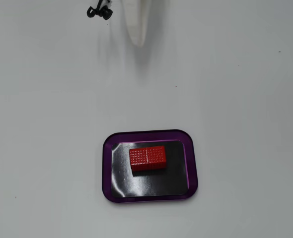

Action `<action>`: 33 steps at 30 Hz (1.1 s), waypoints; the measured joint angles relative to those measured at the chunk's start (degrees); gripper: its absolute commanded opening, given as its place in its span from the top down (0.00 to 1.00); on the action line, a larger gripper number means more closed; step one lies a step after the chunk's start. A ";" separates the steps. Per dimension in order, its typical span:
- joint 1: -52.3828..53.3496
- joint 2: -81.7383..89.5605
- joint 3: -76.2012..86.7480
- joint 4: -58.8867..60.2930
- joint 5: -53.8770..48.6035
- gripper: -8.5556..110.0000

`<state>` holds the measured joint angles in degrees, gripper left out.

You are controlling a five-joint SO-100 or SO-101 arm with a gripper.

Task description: Remove the cube from the box.

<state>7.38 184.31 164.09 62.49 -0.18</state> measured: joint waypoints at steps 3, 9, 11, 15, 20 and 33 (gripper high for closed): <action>0.00 0.00 0.00 0.00 0.00 0.93; 0.00 0.00 0.00 0.00 0.00 0.93; 0.00 0.00 0.00 -0.09 0.00 0.93; 0.00 0.00 0.00 -0.26 0.00 0.93; 0.00 0.00 0.00 -0.44 0.00 0.93; -0.26 -17.67 -15.03 -5.98 0.00 0.93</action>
<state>7.12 166.64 149.06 56.51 -0.18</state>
